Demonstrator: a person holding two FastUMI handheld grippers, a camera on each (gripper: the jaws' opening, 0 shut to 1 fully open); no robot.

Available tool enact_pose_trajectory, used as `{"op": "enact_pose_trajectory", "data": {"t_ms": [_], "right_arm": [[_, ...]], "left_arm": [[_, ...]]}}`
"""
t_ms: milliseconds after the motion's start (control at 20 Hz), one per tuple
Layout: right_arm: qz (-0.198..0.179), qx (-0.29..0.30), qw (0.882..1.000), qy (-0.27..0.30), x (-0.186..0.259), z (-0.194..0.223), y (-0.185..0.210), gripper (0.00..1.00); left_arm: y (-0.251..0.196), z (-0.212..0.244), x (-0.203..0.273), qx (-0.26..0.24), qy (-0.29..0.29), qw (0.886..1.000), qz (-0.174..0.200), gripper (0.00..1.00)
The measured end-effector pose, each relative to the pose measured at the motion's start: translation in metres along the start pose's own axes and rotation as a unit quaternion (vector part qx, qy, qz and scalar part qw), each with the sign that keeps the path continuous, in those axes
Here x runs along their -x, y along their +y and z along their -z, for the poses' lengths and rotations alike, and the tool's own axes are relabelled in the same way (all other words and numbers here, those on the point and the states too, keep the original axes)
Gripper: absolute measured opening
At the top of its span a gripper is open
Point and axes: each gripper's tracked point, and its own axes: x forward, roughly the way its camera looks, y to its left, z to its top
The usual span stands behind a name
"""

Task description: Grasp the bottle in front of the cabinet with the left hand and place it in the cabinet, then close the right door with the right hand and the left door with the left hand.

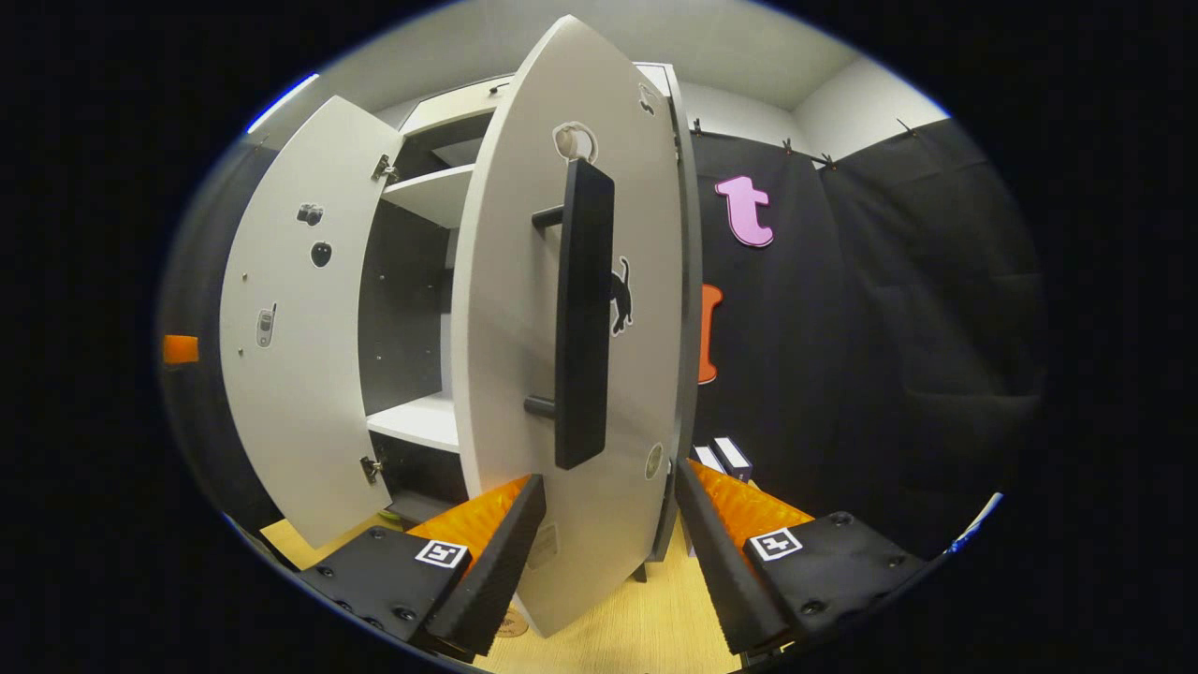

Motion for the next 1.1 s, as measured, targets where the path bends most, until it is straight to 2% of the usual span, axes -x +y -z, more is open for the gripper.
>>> {"op": "enact_pose_trajectory", "data": {"t_ms": [300,450,700,1100], "right_arm": [[-0.032,-0.01,0.999,0.004,-0.066,0.003,0.045,0.94],[-0.034,-0.023,0.999,0.011,-0.097,0.009,0.061,0.94],[-0.022,-0.02,1.0,0.008,-0.102,0.008,0.062,0.94],[0.007,-0.04,0.999,0.021,-0.109,0.008,0.065,0.94]], "left_arm": [[0.033,-0.001,-0.007,0.003,0.001,1.0,-0.017,0.95],[0.05,0.002,-0.009,0.002,0.004,1.0,-0.028,0.95],[0.075,0.006,-0.019,-0.01,0.011,0.999,-0.04,0.95],[0.084,0.03,-0.051,-0.008,0.035,0.999,-0.021,0.93]]}}
